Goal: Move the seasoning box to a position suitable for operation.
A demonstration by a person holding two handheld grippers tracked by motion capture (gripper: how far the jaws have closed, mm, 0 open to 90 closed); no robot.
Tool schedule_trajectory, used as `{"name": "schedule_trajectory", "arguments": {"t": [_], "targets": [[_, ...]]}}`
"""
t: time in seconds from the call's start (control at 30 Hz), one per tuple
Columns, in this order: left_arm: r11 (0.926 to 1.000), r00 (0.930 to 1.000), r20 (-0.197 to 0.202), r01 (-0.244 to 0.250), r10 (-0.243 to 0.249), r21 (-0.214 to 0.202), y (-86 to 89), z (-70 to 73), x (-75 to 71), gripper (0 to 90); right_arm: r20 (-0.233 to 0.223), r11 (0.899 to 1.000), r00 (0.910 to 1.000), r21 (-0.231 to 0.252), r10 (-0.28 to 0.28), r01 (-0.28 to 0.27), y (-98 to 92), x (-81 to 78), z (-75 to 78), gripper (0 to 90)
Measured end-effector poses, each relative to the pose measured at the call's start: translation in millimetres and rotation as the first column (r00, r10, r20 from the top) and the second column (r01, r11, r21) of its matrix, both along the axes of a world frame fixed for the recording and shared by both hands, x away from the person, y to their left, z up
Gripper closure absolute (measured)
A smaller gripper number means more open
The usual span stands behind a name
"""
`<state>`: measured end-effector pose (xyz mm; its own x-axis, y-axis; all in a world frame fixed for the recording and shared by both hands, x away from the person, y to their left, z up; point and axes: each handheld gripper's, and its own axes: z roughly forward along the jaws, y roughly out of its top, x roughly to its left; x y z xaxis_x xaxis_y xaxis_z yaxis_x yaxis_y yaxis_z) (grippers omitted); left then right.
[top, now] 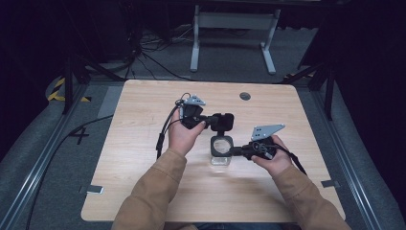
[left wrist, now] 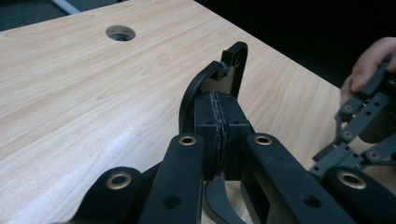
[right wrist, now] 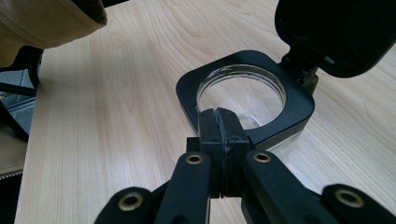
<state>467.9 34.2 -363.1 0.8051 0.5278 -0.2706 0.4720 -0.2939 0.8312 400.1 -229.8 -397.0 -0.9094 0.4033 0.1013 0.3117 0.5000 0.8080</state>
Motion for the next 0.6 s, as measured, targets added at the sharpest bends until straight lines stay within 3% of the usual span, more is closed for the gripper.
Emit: {"name": "schedule_trajectory", "arguments": {"t": [0.23, 0.37, 0.53, 0.6], "targets": [[0.9999, 0.9999, 0.0, 0.014, -0.014, 0.006, -0.3, -0.5, 1.9, 88.5, 0.002, 1.0, 1.0, 0.0, 0.0, 0.0, 0.0, 0.1, -0.1, 90.0], [0.999, 0.9995, 0.025, 0.02, -0.021, 0.04, -0.3, 4.0, -5.1, 81.7, 0.002, 1.0, 1.0, -0.001, -0.001, 0.001, 0.1, 0.0, 0.0, 90.0], [0.9976, 0.9976, 0.039, 0.055, -0.057, 0.042, 9.0, 12.4, -19.4, 76.9, 0.008, 1.0, 1.0, -0.018, 0.003, -0.002, -0.3, -0.3, 2.8, 90.0], [0.9969, 0.997, 0.037, 0.066, -0.068, 0.041, 15.5, 15.6, -25.5, 72.5, 0.003, 0.998, 1.0, 0.055, 0.003, -0.003, -4.5, 0.6, 6.9, 89.5]]}}
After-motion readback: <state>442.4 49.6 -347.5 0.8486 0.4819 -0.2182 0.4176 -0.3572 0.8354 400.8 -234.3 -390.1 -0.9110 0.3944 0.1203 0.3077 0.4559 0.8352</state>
